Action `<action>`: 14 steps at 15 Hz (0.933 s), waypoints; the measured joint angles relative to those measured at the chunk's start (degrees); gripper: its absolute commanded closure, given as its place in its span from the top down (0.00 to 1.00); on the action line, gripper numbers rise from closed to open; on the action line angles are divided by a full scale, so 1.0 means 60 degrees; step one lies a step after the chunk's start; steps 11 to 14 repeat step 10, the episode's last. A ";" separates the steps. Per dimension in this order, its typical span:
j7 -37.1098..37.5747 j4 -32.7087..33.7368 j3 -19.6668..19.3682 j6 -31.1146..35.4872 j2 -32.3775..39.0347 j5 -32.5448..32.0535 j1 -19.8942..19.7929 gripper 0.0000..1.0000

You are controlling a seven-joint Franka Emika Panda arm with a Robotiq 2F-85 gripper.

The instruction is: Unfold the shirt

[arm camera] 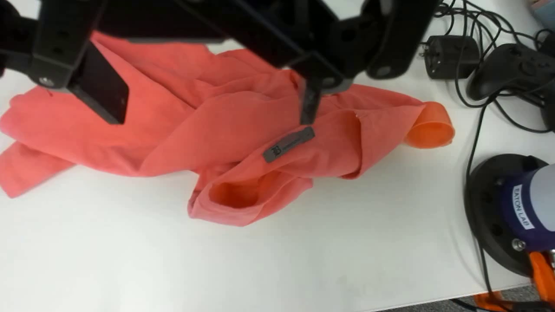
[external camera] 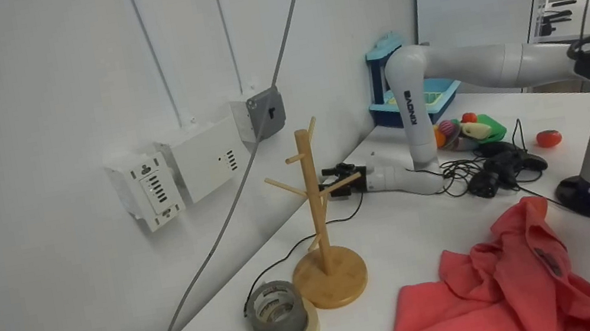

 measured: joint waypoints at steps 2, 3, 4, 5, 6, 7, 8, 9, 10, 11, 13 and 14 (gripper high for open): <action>-0.0043 -0.0435 0.0076 0.0189 -0.0380 0.0379 0.0013 1.00; -0.0049 -0.0563 0.0080 0.0226 -0.0501 0.0438 0.0013 1.00; -0.0050 -0.0636 0.0080 0.0237 -0.0583 0.0463 0.0013 1.00; -0.0050 -0.0666 0.0080 0.0238 -0.0620 0.0468 0.0013 1.00; -0.0050 -0.0674 0.0080 0.0238 -0.0626 0.0468 0.0013 1.00; -0.0051 -0.0675 0.0080 0.0238 -0.0626 0.0468 0.0013 1.00; -0.0051 -0.0676 0.0080 0.0238 -0.0626 0.0469 0.0013 1.00; -0.0051 -0.0676 0.0080 0.0238 -0.0626 0.0469 0.0013 1.00; -0.0051 -0.0676 0.0080 0.0239 -0.0626 0.0469 0.0013 1.00; -0.0051 -0.0676 0.0080 0.0239 -0.0626 0.0469 0.0013 1.00; -0.0051 -0.0676 0.0080 0.0239 -0.0626 0.0469 0.0013 1.00; -0.0051 -0.0676 0.0080 0.0239 -0.0626 0.0469 0.0013 1.00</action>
